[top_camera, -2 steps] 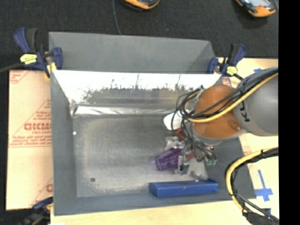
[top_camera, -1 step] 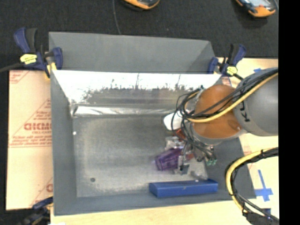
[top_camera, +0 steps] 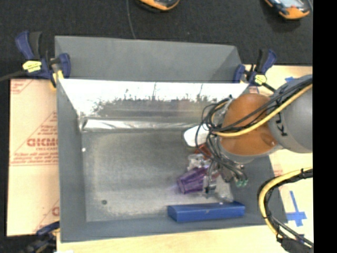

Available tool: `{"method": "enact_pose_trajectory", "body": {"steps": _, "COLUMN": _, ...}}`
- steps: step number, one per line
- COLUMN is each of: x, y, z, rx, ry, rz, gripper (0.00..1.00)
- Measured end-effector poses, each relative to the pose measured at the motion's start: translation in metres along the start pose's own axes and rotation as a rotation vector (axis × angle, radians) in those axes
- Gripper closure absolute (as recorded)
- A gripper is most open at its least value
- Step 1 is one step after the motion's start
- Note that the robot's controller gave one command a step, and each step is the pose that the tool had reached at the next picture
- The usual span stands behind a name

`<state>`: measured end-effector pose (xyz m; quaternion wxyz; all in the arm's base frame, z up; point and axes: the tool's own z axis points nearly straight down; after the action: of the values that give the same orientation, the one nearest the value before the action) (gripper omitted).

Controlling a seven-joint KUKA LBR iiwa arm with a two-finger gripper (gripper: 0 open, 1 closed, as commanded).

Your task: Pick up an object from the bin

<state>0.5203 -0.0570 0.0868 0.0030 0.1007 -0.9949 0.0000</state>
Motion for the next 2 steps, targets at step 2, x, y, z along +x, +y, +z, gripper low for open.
{"method": "enact_pose_trajectory", "body": {"steps": 2, "x": -0.002, "y": -0.015, "z": -0.082, "rx": -0.001, "ry": -0.003, "rz": -0.286, "gripper": 1.0}}
